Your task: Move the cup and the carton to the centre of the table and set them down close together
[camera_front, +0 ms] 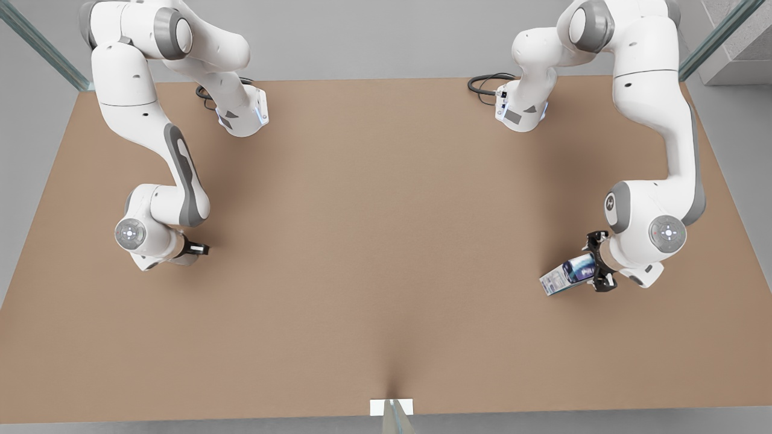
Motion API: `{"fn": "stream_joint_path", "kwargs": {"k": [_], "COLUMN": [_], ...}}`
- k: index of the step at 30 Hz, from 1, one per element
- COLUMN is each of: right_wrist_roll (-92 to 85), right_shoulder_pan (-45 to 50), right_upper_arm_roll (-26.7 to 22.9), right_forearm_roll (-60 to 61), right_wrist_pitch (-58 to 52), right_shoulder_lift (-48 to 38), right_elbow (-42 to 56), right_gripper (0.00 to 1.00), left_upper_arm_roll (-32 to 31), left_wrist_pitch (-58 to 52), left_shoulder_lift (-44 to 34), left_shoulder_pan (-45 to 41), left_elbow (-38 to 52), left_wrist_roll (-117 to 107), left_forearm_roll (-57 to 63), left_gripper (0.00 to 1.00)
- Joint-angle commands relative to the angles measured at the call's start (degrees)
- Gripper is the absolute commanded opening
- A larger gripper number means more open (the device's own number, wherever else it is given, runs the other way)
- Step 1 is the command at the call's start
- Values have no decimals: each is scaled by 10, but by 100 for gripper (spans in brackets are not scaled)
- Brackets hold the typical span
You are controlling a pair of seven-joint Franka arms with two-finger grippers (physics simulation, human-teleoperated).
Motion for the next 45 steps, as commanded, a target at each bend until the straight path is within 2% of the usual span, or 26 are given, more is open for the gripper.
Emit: {"fn": "stream_joint_path", "kwargs": {"k": [1,11,16,19,23,25,27,28,29,31,33,36,38,41,45], "right_wrist_roll": [0,-4,-1,2,-2,-2,3,3,21,113,140,167,167,161,160], "right_shoulder_pan": [0,1,8,10,12,27,67,86,108,173,222,279,279,267,272], "right_upper_arm_roll": [-1,-1,0,2,26,49,56,56,56,55,56,56,56,55,53], "right_forearm_roll": [0,0,0,0,-4,-7,-7,-8,-8,-8,-1,10,9,19,19], "right_wrist_pitch": [0,-8,-69,-71,-119,-200,-244,-244,-243,-243,-243,-241,-244,-255,-282], "right_shoulder_lift": [0,-2,-4,-4,-9,-8,-4,-2,0,29,79,171,219,241,320], "right_elbow": [0,4,35,39,77,145,198,211,221,272,315,430,504,551,669], "right_gripper": [21,21,21,21,21,21,21,21,21,21,21,21,21,21,21], "left_upper_arm_roll": [0,-1,-2,-2,-2,-2,-3,-3,-3,-4,-6,-10,-16,-16,-16], "left_wrist_pitch": [0,0,2,1,0,0,0,0,0,0,-2,-4,-4,-5,-25], "left_shoulder_lift": [2,20,28,28,27,27,27,27,27,27,26,24,22,16,0], "left_shoulder_pan": [0,0,8,8,8,7,8,8,8,8,7,7,7,7,6], "left_elbow": [0,0,0,0,2,2,2,2,2,2,6,13,16,16,16], "left_wrist_roll": [0,-1,0,-1,-1,0,0,-1,-1,-1,-1,-1,-2,-1,0], "left_forearm_roll": [0,-4,-6,-6,-5,-5,-5,-5,-5,-5,-5,-5,-5,-6,-6], "left_gripper": [100,100,100,100,100,100,79,59,56,55,55,55,55,55,55]}}
